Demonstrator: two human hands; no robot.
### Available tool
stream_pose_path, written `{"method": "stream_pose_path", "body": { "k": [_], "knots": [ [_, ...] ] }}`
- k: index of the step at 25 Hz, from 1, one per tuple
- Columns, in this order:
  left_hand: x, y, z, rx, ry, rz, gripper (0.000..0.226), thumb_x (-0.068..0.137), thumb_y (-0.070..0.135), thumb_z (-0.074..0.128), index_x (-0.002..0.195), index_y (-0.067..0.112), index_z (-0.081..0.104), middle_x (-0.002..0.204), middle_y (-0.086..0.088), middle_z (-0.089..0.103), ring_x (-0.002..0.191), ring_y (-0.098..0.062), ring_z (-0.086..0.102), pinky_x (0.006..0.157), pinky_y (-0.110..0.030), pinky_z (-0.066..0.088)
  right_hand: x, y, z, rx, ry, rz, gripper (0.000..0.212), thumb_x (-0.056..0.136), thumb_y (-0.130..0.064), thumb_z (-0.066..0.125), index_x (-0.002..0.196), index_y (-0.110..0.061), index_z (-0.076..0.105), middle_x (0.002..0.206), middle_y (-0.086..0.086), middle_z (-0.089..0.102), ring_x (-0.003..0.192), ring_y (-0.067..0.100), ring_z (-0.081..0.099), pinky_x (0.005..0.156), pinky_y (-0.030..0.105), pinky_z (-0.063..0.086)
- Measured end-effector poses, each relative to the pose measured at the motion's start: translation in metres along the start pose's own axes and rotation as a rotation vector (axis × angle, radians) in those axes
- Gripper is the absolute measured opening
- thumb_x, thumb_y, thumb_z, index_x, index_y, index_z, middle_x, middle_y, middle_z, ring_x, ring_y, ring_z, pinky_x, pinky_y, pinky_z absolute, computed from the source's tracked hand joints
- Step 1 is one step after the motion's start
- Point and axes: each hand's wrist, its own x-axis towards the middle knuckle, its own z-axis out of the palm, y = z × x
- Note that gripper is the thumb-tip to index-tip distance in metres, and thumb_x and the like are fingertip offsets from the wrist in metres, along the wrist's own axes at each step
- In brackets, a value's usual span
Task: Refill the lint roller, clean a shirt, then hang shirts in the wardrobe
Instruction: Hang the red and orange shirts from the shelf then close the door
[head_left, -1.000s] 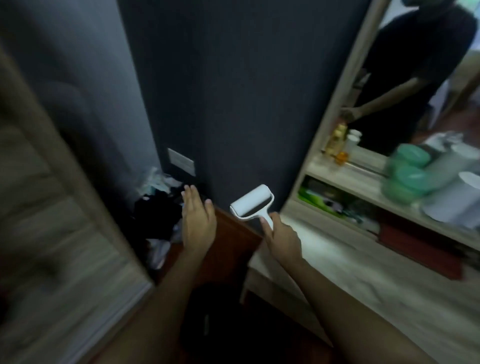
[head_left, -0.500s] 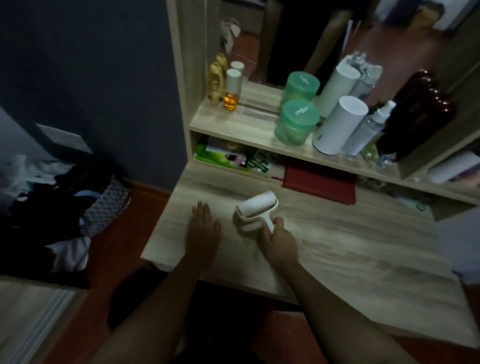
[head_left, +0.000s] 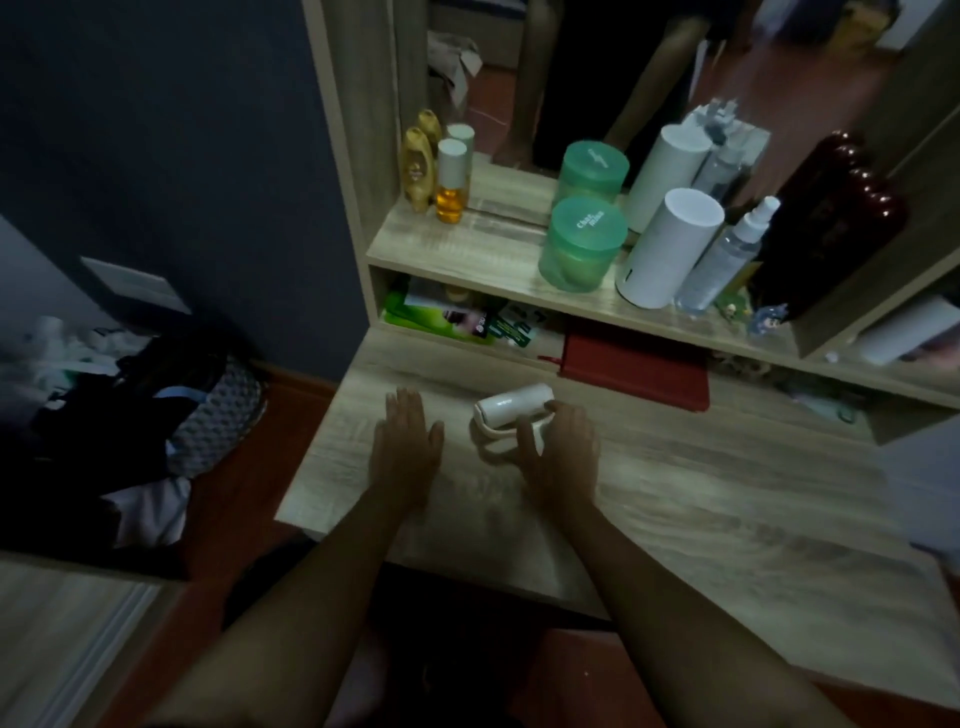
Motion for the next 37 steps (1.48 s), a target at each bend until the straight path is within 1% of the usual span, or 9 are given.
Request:
{"method": "stream_pose_path", "body": {
  "k": [7, 11, 15, 18, 20, 22, 29, 33, 37],
  "knots": [
    [-0.015, -0.014, -0.224, -0.019, 0.393, 0.186, 0.054, 0.1, 0.027, 0.036, 0.147, 0.006, 0.018, 0.156, -0.009, 0.018, 0.145, -0.017, 0.011, 0.116, -0.028, 0.013, 0.057, -0.223, -0.062, 0.458, 0.098, -0.678, 0.033, 0.091, -0.031, 0.04, 0.105, -0.006, 0.057, 0.098, 0.013, 0.055, 0.092, 0.024, 0.052, 0.082, 0.035, 0.043],
    [-0.079, -0.052, -0.374, 0.156, 0.751, 0.129, 0.053, 0.099, 0.023, 0.04, 0.146, 0.006, 0.024, 0.155, -0.01, 0.024, 0.144, -0.017, 0.016, 0.114, -0.025, 0.013, 0.045, -0.384, -0.101, 0.658, 0.151, -1.007, 0.026, 0.09, -0.025, 0.044, 0.102, -0.006, 0.058, 0.098, 0.013, 0.056, 0.091, 0.028, 0.055, 0.083, 0.041, 0.046],
    [-0.165, -0.099, -0.482, 0.4, 0.944, 0.02, 0.052, 0.099, 0.027, 0.04, 0.146, 0.009, 0.027, 0.153, -0.008, 0.028, 0.143, -0.016, 0.022, 0.11, -0.019, 0.012, 0.001, -0.509, -0.123, 0.735, 0.13, -1.231, 0.03, 0.085, -0.028, 0.043, 0.103, -0.008, 0.056, 0.1, 0.013, 0.053, 0.093, 0.03, 0.054, 0.082, 0.043, 0.047],
    [-0.236, -0.141, -0.547, 0.608, 1.007, -0.074, 0.054, 0.094, 0.033, 0.034, 0.139, 0.003, 0.039, 0.145, -0.015, 0.041, 0.136, -0.024, 0.038, 0.109, -0.027, 0.027, -0.051, -0.593, -0.131, 0.707, 0.106, -1.392, 0.028, 0.084, -0.028, 0.048, 0.104, -0.011, 0.056, 0.1, 0.01, 0.05, 0.095, 0.027, 0.052, 0.083, 0.041, 0.045],
    [-0.275, -0.168, -0.583, 0.761, 0.987, -0.106, 0.053, 0.091, 0.033, 0.036, 0.131, 0.0, 0.049, 0.137, -0.017, 0.051, 0.125, -0.028, 0.051, 0.097, -0.034, 0.046, -0.085, -0.639, -0.134, 0.699, 0.093, -1.482, 0.024, 0.085, -0.025, 0.053, 0.106, -0.013, 0.055, 0.101, 0.008, 0.049, 0.097, 0.025, 0.05, 0.084, 0.04, 0.044],
    [-0.31, -0.191, -0.617, 0.87, 0.96, -0.126, 0.05, 0.09, 0.031, 0.039, 0.126, 0.001, 0.055, 0.133, -0.016, 0.055, 0.119, -0.028, 0.057, 0.088, -0.035, 0.052, -0.114, -0.681, -0.136, 0.705, 0.086, -1.548, 0.025, 0.086, -0.025, 0.054, 0.108, -0.013, 0.054, 0.102, 0.008, 0.048, 0.1, 0.024, 0.049, 0.086, 0.038, 0.043],
    [-0.413, -0.25, -0.768, 1.156, 1.093, -0.135, 0.052, 0.088, 0.035, 0.04, 0.127, 0.003, 0.055, 0.132, -0.015, 0.057, 0.12, -0.028, 0.056, 0.093, -0.036, 0.049, -0.184, -0.845, -0.161, 0.752, 0.022, -1.538, 0.034, 0.089, -0.034, 0.054, 0.117, -0.015, 0.051, 0.115, 0.007, 0.048, 0.111, 0.024, 0.047, 0.093, 0.035, 0.04],
    [-0.459, -0.281, -0.852, 0.994, 1.32, -0.222, 0.055, 0.093, 0.04, 0.041, 0.141, 0.013, 0.038, 0.148, -0.009, 0.04, 0.134, -0.022, 0.04, 0.107, -0.034, 0.035, -0.205, -0.917, -0.175, 0.848, -0.045, -1.432, 0.039, 0.09, -0.038, 0.052, 0.122, -0.016, 0.048, 0.122, 0.009, 0.048, 0.115, 0.025, 0.048, 0.092, 0.032, 0.04],
    [-0.467, -0.313, -0.898, 0.699, 1.517, -0.319, 0.059, 0.093, 0.034, 0.051, 0.141, 0.005, 0.035, 0.147, -0.016, 0.039, 0.136, -0.026, 0.036, 0.111, -0.033, 0.027, -0.22, -0.957, -0.177, 0.867, -0.121, -1.368, 0.043, 0.091, -0.039, 0.051, 0.128, -0.018, 0.043, 0.126, 0.008, 0.045, 0.108, 0.019, 0.049, 0.082, 0.028, 0.04]
  ]
}}
